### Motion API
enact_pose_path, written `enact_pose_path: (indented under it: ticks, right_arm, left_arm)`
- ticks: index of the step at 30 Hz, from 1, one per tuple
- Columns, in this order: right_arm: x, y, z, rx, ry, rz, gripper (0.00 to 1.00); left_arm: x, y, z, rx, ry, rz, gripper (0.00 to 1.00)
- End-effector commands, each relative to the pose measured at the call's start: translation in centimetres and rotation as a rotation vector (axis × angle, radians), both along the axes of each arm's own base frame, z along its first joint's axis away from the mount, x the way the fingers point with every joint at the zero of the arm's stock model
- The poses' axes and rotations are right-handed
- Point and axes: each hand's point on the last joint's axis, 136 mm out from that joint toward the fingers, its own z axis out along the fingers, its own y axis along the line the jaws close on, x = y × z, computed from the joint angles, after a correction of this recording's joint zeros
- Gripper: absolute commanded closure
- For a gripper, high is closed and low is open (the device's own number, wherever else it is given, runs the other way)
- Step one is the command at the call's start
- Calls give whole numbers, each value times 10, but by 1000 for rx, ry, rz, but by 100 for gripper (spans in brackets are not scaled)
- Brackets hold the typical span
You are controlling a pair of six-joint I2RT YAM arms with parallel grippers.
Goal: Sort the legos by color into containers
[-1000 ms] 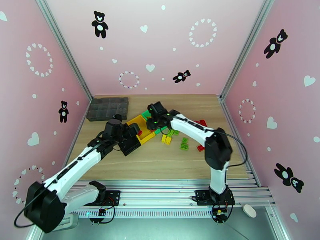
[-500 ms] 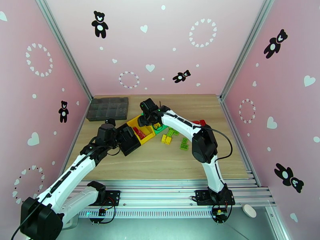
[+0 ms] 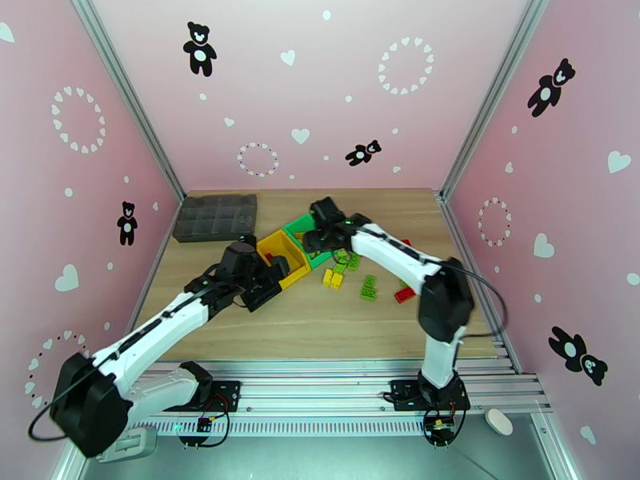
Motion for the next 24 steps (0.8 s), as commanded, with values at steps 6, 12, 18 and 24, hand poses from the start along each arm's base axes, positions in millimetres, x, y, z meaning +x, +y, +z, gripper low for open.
enact_pose_path:
  ticks: [6,12,18,24]
  right_arm:
    - [8,-104,-5,-7,-15,-258,37]
    - [22,-136,-44,-27,68,-346,34]
    - [42,-138,-83,-46,130,-384,30]
    - [63,-135,-108,-57,166,-414,33]
  left_arm:
    - [18,-73,9,40,-59,-134,2]
    - [20,-108,6,44,-58,-198,2]
    - [17,-111,-2,37,-46,-201,2]
    - [13,-104,-8,41,-42,-186,2]
